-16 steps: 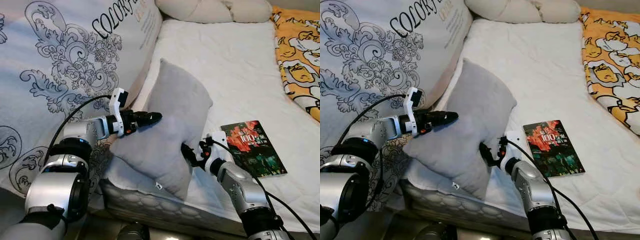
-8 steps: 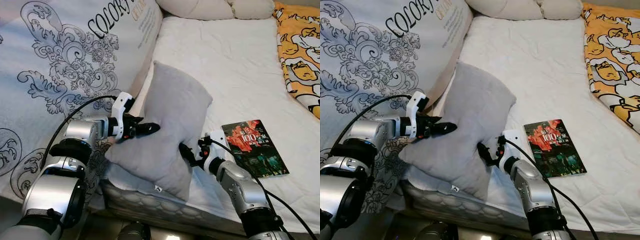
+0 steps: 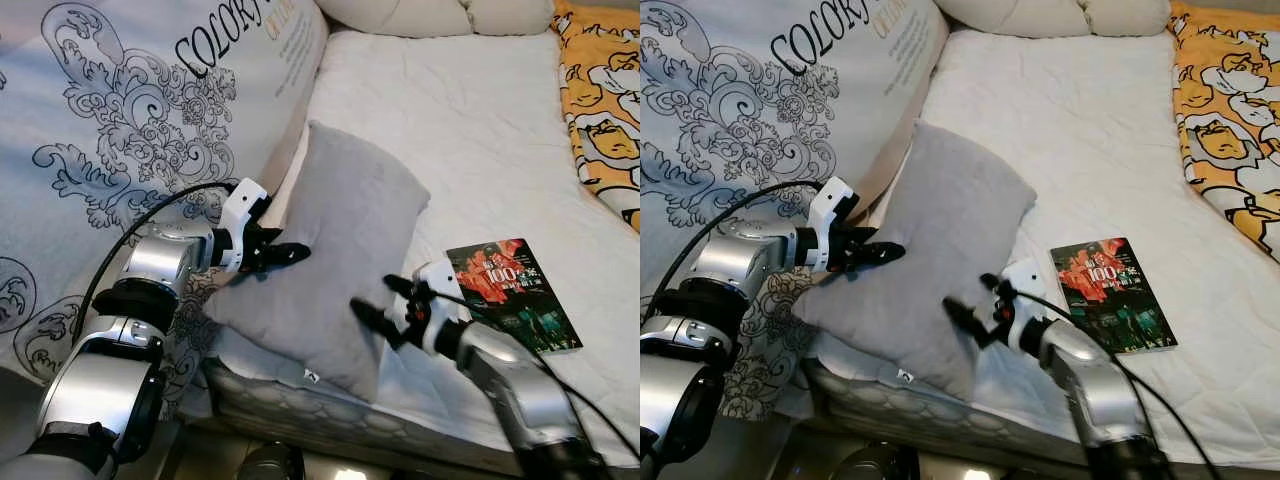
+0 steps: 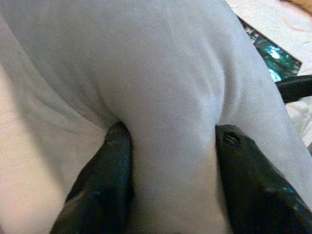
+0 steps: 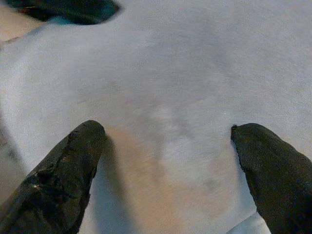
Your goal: Clean up the room
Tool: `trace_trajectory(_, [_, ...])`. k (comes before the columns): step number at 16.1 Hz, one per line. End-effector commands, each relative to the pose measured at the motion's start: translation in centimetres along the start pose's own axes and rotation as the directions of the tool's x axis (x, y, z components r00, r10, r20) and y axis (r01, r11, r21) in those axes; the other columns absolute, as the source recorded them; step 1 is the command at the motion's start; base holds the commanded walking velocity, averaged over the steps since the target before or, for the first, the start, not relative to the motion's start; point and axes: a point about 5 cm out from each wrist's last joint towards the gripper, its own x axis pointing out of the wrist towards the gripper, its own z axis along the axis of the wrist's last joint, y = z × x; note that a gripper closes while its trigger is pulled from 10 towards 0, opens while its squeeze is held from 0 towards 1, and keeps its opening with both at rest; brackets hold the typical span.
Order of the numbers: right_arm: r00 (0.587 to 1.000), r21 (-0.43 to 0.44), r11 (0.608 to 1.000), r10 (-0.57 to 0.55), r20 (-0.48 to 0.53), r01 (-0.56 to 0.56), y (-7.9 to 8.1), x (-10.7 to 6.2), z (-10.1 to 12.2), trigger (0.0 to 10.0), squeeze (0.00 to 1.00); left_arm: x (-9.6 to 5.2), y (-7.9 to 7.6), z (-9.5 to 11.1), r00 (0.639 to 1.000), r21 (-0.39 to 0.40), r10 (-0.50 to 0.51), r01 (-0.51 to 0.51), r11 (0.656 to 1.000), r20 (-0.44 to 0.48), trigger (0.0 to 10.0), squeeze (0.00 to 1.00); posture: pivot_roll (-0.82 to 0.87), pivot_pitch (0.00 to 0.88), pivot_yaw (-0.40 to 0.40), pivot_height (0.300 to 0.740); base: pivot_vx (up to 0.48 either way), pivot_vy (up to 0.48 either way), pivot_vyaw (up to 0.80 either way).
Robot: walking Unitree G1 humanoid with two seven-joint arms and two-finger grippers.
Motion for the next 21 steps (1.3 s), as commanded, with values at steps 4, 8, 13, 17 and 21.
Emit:
trace_trajectory(4, [0.996,-0.077,0.994,0.081,-0.027,-0.083,-0.1,-2.0,1.5,10.0,0.00,-0.2,0.0,0.6,1.000,0.068,0.014,-0.016,0.998,0.022,0.0,0.00,0.04,0.047,0.089,0.740,0.000,0.000,0.00])
trace_trajectory(8, [1.000,-0.088,0.996,0.027,-0.012,-0.028,-0.9,-2.3,2.5,10.0,0.00,-0.2,-0.2,1.2,0.999,0.097,0.020,-0.025,0.995,0.046,0.0,0.00,0.03,0.047,0.085,0.740,0.000,0.000,0.00])
trace_trajectory(13, [0.999,-0.080,0.996,0.036,-0.010,-0.037,-0.5,-2.1,2.5,10.0,0.00,-0.7,-0.3,3.8,0.990,0.244,0.060,-0.090,0.966,0.125,0.0,0.00,0.04,0.037,0.082,0.740,0.000,0.000,0.00])
trace_trajectory(17, [0.999,-0.081,0.996,0.039,-0.004,-0.039,-0.3,-1.9,2.7,10.0,0.00,-2.3,0.2,7.0,0.965,0.323,0.108,-0.184,0.928,0.239,0.0,0.00,0.04,0.031,0.082,0.740,0.000,0.000,0.00])
trace_trajectory(21, [0.999,-0.081,0.996,0.047,-0.001,-0.047,-0.1,-1.6,2.7,10.0,0.00,-3.0,1.8,5.7,0.962,0.268,0.195,-0.242,0.933,0.190,0.0,0.00,0.05,0.027,0.086,0.740,0.000,0.000,0.00])
